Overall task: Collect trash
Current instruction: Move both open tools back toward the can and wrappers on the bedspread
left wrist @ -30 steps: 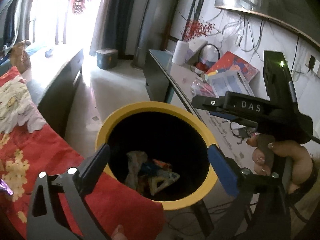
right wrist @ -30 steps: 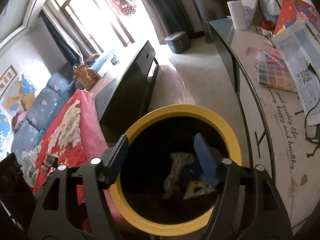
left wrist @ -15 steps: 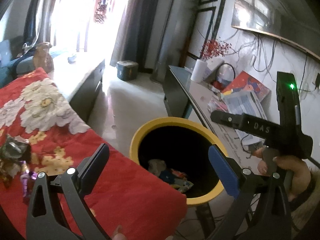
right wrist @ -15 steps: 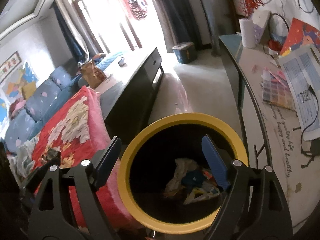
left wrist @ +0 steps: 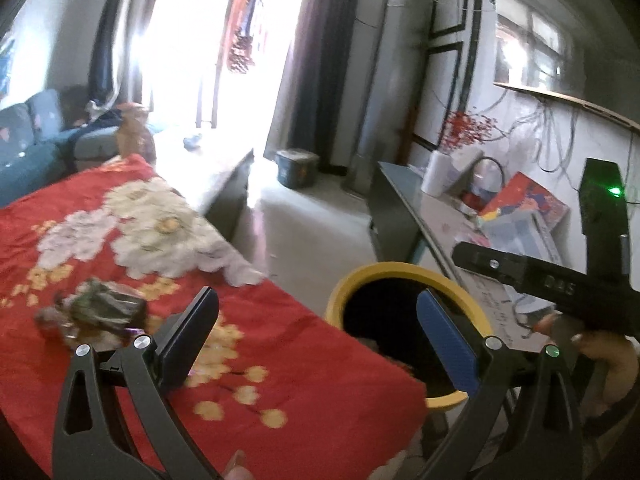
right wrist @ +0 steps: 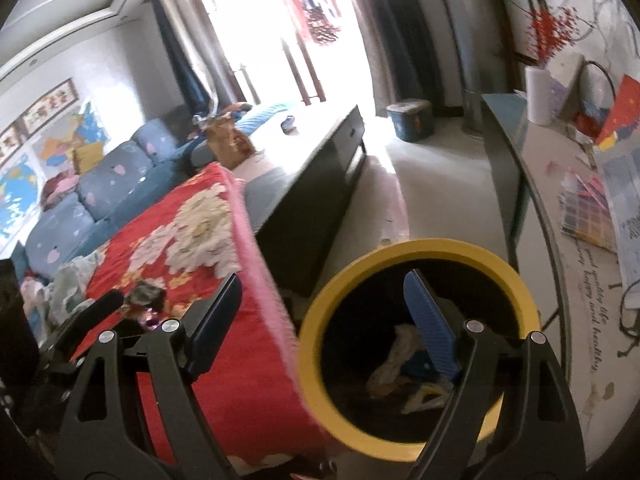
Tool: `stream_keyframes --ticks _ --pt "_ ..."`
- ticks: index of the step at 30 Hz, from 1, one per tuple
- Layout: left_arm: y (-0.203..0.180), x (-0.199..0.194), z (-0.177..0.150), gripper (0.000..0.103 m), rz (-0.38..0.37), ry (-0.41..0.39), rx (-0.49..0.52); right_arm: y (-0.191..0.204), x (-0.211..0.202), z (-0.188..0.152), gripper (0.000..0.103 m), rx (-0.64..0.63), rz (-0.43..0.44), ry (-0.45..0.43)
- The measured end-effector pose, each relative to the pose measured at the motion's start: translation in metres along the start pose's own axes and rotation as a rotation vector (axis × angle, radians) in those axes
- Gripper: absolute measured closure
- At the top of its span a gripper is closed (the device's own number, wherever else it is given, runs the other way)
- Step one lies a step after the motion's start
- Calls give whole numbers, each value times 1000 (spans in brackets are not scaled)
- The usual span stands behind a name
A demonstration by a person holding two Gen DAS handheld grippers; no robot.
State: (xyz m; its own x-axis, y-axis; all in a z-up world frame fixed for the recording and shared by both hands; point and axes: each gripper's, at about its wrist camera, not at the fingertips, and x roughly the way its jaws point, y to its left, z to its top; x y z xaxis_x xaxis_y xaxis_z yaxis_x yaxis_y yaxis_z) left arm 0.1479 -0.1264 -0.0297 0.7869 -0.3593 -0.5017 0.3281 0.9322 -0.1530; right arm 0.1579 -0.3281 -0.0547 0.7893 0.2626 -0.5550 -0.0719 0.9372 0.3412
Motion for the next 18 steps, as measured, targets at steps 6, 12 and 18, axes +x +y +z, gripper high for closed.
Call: stream_keyframes --ticks 6,12,18 --pt "27 -16 3 7 59 -25 -30 33 3 -5 28 -60 58 12" --pt "56 -27 3 7 112 -41 -80 67 11 -14 28 -129 109 49" --pt "84 -37 0 7 156 -53 -128 90 19 -22 28 -172 140 83"
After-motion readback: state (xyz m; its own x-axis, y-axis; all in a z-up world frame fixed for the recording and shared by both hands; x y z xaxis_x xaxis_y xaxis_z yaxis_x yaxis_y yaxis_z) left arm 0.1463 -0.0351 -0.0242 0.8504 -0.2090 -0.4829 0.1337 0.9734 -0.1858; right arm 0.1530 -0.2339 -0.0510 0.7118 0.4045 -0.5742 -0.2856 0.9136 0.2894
